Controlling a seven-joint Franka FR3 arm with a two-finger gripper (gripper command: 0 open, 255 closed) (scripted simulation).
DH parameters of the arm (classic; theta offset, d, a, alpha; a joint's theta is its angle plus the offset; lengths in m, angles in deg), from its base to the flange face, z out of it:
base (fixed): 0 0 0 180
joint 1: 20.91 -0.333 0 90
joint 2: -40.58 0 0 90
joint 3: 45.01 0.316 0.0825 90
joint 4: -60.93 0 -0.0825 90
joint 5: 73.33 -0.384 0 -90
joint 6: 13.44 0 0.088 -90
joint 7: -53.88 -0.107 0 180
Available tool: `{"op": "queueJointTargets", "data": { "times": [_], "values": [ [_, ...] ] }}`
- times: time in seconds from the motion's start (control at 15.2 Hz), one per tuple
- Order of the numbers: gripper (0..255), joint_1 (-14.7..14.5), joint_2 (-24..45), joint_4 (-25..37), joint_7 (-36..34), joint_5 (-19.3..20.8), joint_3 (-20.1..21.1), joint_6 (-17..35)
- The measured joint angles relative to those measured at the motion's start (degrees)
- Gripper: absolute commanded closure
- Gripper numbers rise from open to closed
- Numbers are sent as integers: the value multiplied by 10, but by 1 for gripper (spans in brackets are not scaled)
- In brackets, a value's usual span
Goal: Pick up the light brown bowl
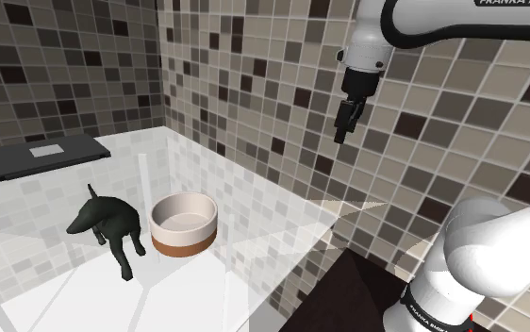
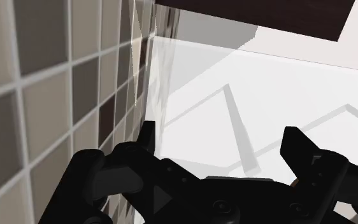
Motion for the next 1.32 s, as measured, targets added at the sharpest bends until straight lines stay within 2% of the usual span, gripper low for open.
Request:
{"op": "queueJointTargets", "data": {
  "times": [0.13, 0.4, 0.86, 1.32],
  "values": [
    [0, -1, 7, -2, -5, -3, 4, 8],
    [0, -10, 53, -9, -39, -18, 27, 57],
    [0, -24, 173, 15, -109, -39, 77, 147],
    [0, -33, 308, 71, -178, -35, 118, 221]
  ]
}}
